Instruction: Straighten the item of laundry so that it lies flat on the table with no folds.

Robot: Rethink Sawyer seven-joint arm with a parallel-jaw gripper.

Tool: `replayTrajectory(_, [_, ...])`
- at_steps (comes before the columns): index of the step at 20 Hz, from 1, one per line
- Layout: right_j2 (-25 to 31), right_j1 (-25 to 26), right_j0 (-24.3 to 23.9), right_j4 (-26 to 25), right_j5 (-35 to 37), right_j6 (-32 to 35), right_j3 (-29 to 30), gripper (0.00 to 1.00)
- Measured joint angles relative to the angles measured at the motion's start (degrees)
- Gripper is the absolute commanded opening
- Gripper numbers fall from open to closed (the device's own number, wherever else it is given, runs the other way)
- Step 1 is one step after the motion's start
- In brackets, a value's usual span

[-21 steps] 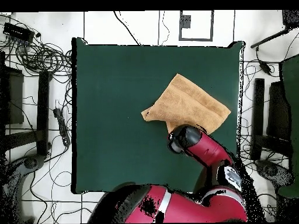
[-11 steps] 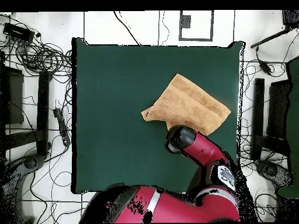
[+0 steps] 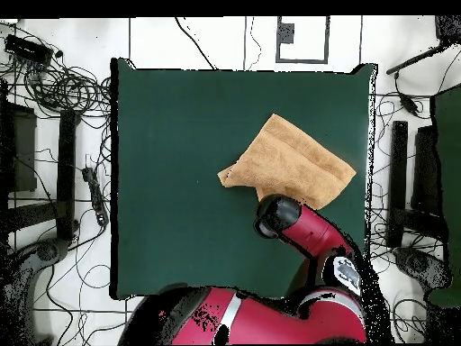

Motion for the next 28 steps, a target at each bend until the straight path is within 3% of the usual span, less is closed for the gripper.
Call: replayTrajectory(28, [-1.0, -0.1, 0.1, 0.0, -0.1, 0.0, 0.3, 1.0])
